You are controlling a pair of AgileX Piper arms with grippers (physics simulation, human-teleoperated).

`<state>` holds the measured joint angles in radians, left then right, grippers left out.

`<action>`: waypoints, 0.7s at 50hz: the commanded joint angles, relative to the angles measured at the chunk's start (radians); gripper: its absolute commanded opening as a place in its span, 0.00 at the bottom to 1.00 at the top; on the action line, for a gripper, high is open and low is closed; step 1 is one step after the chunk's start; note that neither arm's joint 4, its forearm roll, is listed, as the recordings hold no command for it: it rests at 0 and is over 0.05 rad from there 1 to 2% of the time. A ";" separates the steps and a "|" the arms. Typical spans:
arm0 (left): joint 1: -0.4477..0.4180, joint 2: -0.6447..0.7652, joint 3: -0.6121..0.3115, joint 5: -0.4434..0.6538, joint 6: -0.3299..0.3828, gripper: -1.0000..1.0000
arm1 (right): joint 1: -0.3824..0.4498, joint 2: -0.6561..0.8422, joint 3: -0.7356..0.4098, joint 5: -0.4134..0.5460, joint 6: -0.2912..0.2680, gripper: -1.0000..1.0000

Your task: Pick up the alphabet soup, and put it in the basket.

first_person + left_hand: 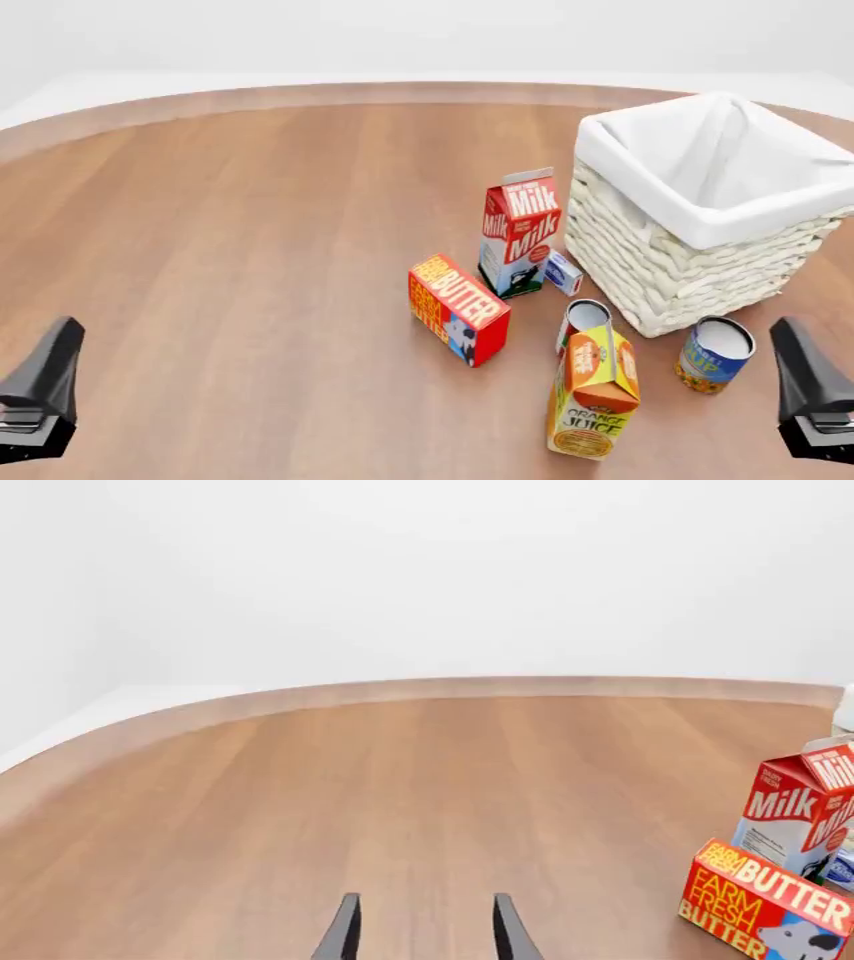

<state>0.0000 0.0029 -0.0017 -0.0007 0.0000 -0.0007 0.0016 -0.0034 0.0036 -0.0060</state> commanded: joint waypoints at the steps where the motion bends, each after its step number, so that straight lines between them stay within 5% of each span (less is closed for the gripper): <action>1: 0.000 0.005 -0.003 -0.001 0.000 1.00 | -0.001 0.001 -0.008 0.014 -0.019 1.00; 35: 0.000 0.005 -0.003 -0.001 0.000 1.00 | -0.013 0.009 -0.099 0.178 -0.100 1.00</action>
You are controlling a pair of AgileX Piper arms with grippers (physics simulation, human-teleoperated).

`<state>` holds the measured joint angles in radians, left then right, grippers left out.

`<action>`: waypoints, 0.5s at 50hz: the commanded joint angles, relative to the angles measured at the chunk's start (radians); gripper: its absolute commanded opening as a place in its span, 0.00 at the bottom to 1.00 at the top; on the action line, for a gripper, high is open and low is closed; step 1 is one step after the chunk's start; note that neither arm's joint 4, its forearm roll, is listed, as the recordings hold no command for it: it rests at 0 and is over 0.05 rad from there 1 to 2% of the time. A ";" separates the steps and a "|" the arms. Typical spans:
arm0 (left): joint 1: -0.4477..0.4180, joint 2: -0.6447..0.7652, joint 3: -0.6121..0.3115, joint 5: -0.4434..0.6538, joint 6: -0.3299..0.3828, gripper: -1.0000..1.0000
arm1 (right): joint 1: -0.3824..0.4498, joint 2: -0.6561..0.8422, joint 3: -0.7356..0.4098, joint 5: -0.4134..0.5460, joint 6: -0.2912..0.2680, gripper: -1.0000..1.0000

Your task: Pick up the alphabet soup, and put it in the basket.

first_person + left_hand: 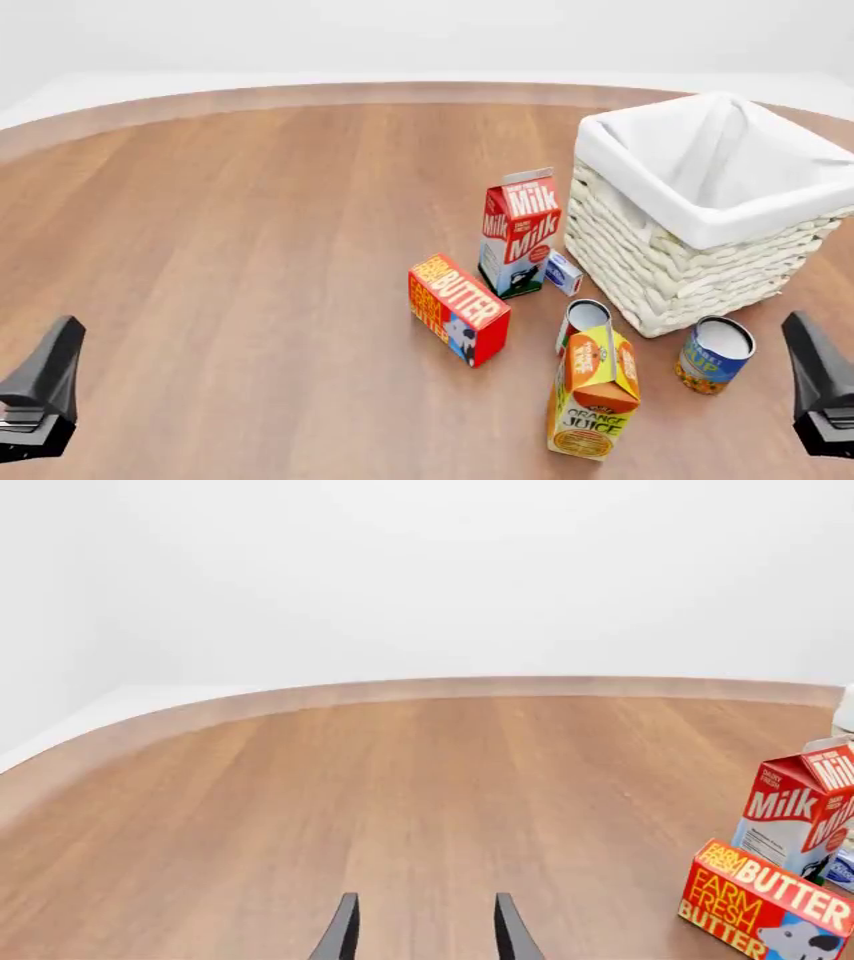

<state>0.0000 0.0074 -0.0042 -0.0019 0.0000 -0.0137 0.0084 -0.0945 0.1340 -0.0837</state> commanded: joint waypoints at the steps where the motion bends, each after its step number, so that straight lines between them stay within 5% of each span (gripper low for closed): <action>1: 0.000 0.000 0.000 0.000 0.000 1.00 | 0.000 0.001 -0.009 0.054 -0.022 1.00; 25: 0.000 0.000 0.000 0.000 0.000 1.00 | -0.077 0.118 0.052 -0.023 -0.026 1.00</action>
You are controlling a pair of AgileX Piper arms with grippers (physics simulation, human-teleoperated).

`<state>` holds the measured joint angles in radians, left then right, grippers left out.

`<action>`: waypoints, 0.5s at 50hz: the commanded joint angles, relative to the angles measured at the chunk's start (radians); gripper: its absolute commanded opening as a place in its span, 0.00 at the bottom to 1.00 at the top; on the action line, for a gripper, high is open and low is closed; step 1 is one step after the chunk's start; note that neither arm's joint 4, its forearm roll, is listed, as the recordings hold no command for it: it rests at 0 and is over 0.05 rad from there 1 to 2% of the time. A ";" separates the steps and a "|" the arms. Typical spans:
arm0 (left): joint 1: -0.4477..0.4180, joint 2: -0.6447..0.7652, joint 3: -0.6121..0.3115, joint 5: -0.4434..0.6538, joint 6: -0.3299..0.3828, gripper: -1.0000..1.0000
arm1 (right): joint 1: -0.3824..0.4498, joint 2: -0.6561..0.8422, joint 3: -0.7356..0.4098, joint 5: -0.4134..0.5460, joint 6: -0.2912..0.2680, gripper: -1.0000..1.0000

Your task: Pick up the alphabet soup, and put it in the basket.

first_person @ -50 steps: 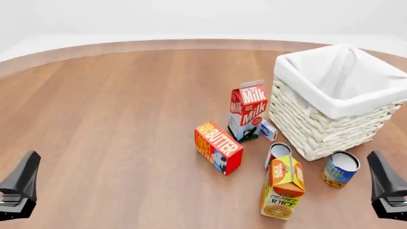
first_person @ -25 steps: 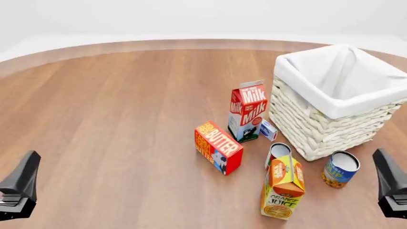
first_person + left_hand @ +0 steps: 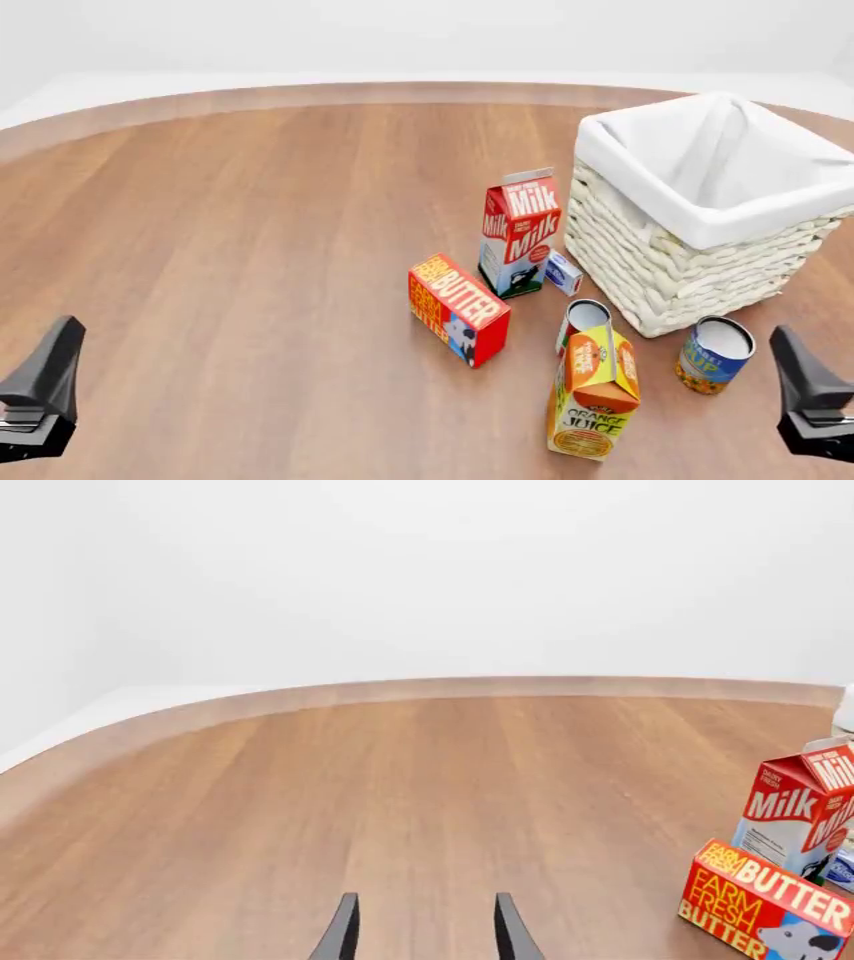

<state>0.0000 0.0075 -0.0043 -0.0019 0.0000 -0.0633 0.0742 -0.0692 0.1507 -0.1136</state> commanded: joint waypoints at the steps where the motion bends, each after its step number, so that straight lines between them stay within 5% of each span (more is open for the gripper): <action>1: 0.000 0.000 0.000 0.000 0.000 1.00 | -0.027 0.053 0.029 -0.041 0.006 1.00; 25: 0.000 0.000 0.000 0.000 0.000 1.00 | -0.026 0.216 0.069 -0.165 -0.004 1.00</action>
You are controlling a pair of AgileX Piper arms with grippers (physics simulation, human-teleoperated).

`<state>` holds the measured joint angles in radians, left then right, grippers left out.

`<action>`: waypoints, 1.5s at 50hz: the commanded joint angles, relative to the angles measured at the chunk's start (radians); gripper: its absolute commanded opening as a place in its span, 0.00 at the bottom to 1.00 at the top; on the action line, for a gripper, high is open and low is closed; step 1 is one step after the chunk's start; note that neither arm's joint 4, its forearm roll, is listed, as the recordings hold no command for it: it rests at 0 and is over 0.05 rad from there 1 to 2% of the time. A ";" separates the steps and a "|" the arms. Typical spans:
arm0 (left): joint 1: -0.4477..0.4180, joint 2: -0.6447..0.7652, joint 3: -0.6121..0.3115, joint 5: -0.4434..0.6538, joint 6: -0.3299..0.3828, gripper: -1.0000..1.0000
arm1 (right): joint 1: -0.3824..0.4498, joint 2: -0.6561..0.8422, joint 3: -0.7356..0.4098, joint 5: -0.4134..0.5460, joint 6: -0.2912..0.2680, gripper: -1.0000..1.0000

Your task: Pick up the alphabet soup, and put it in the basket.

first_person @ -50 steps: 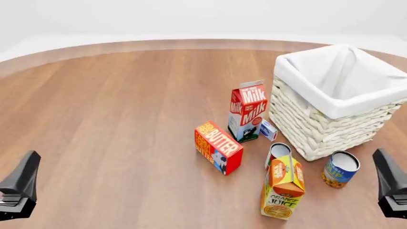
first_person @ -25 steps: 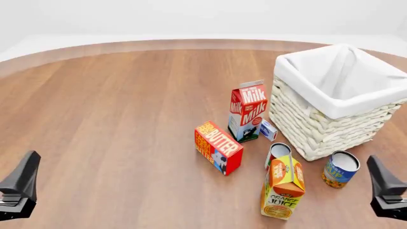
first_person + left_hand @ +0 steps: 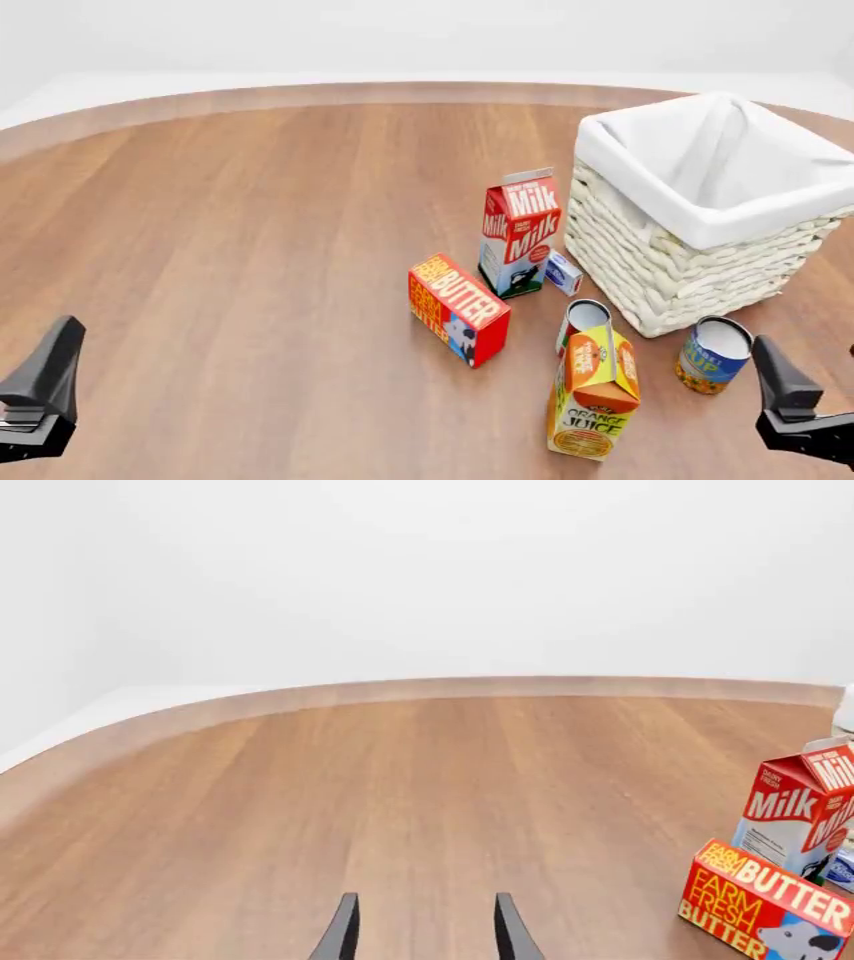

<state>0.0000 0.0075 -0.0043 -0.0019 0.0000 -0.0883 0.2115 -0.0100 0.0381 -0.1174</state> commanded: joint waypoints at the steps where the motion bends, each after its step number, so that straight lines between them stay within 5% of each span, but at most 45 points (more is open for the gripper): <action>1: 0.000 0.000 0.000 0.000 0.000 1.00 | 0.000 0.083 0.010 -0.056 0.001 1.00; 37: 0.000 0.000 0.000 0.000 0.000 1.00 | 0.020 0.472 0.010 -0.350 0.021 1.00; 58: 0.000 0.000 0.000 0.000 0.000 1.00 | -0.014 0.555 0.010 -0.411 -0.048 1.00; 75: 0.000 0.000 0.000 0.000 0.000 1.00 | -0.008 0.816 0.010 -0.636 -0.041 1.00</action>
<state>0.0000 0.0075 -0.0043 -0.0019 0.0000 -0.0973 0.8911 -0.0001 -0.4805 -0.1568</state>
